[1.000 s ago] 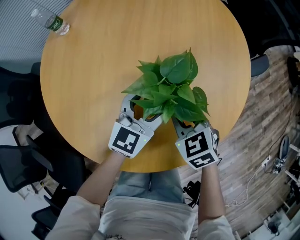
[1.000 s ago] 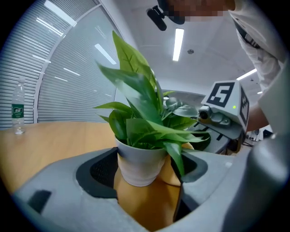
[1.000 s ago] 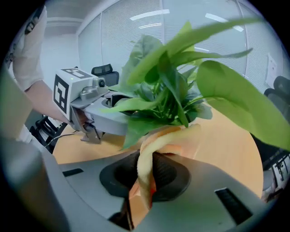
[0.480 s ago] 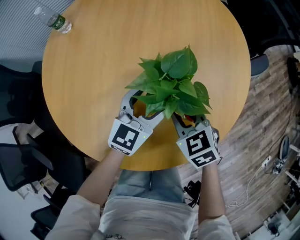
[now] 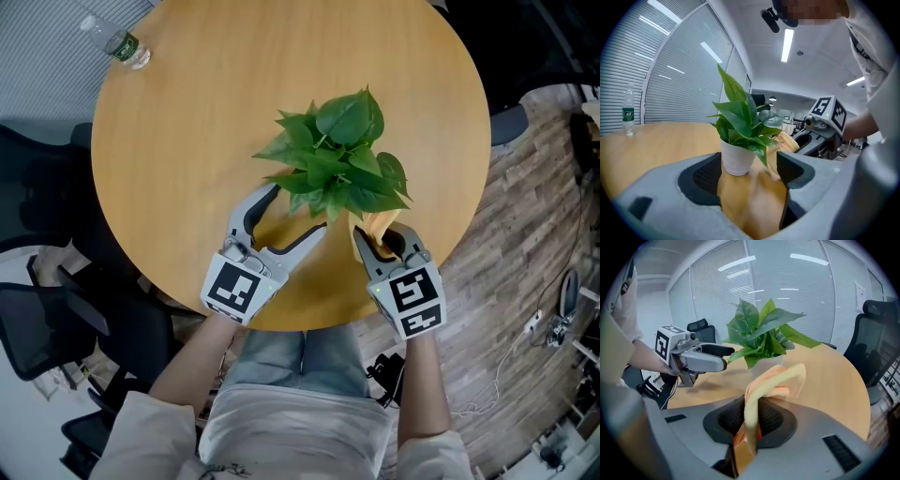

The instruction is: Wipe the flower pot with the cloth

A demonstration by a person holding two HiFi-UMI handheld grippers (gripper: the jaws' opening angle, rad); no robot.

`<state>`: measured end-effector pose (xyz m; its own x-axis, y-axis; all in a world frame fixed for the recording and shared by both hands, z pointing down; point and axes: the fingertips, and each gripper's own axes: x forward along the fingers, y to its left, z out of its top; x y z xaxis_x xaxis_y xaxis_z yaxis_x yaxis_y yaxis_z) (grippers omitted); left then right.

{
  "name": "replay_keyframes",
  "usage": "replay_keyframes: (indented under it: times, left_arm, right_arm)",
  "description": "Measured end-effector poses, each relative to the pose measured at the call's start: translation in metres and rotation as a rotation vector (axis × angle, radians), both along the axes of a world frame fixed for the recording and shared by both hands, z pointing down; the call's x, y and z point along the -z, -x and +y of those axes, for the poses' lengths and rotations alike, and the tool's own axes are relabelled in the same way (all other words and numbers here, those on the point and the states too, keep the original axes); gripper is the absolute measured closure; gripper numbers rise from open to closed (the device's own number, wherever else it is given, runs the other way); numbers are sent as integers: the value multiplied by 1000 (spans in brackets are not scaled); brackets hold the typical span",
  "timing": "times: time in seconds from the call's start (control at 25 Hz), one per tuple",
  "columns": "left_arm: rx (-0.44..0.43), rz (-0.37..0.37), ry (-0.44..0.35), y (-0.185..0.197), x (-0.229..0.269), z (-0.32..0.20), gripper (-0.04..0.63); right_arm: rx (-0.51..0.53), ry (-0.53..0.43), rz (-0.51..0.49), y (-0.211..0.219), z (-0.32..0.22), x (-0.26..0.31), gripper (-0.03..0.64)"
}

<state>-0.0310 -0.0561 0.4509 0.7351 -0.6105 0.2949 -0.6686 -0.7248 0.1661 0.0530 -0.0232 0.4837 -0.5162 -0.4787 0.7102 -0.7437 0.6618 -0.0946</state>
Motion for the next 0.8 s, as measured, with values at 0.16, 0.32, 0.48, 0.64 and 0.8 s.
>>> replay_keyframes:
  times: [0.16, 0.32, 0.48, 0.64, 0.8]
  left_arm:
    - [-34, 4, 28, 1, 15, 25, 233]
    - [-25, 28, 67, 6, 41, 44, 257]
    - [-10, 20, 59, 6, 84, 56, 344]
    - [0, -9, 15, 0, 129, 64, 475]
    - [18, -10, -24, -5, 164, 68, 551]
  right_arm:
    - [-58, 6, -49, -12, 18, 18, 563]
    - [-100, 11, -102, -17, 38, 46, 563]
    - [-90, -49, -124, -17, 53, 96, 563]
    - [-84, -113, -159, -16, 57, 144, 563]
    - [-102, -170, -210, -20, 52, 185, 563]
